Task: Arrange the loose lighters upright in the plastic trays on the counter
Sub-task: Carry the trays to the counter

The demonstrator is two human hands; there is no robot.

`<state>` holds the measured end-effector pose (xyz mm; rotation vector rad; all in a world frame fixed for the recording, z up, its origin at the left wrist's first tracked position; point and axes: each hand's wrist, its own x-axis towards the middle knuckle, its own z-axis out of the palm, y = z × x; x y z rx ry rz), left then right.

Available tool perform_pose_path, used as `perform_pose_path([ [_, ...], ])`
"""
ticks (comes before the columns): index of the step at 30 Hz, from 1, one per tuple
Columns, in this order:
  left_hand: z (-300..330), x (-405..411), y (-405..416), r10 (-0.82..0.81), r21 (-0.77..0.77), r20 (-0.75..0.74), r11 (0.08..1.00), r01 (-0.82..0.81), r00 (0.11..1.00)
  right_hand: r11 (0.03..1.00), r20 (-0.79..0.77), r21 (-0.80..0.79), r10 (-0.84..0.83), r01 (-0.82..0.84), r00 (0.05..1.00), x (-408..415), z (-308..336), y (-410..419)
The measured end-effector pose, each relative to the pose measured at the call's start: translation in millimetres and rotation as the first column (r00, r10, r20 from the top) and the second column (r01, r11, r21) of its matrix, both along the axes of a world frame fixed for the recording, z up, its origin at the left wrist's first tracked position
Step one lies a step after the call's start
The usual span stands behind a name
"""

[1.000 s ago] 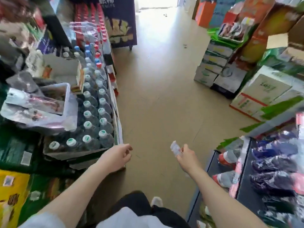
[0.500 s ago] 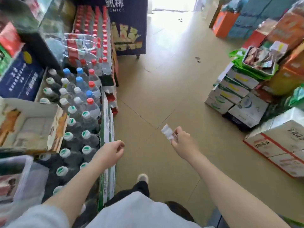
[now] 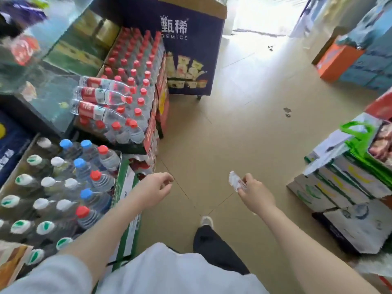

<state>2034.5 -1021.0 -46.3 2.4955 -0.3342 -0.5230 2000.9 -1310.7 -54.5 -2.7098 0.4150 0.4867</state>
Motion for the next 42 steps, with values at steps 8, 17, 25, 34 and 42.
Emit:
perform_pose_path([
  [8, 0.0, 158.6, 6.2, 0.306, 0.095, -0.046, 0.949, -0.301, 0.951, 0.961, 0.068, 0.158, 0.220, -0.228, 0.973, 227.0, 53.1, 0.6],
  [17, 1.6, 290.3, 61.2, 0.546, 0.097, -0.050, 0.836, -0.540, 0.836, 0.827, 0.157, 0.161, 0.517, -0.538, 0.842, 437.0, 58.9, 89.9],
  [25, 37.5, 421.2, 105.0, 0.626, -0.047, 0.069, 0.780, -0.625, 0.777, 0.790, 0.113, 0.059, 0.602, -0.611, 0.790, 601.2, 48.4, 144.0],
  [34, 58.6, 520.9, 152.8, 0.843, -0.222, 0.107, 0.537, -0.814, 0.527, 0.518, 0.173, 0.041, 0.839, -0.854, 0.517, 748.5, 43.4, 260.7],
  [42, 70.7, 554.4, 197.9, 0.914, -0.229, 0.387, 0.225, -0.947, 0.124, 0.052, 0.416, 0.150, 0.902, -0.987, 0.111, 820.8, 106.9, 393.3],
])
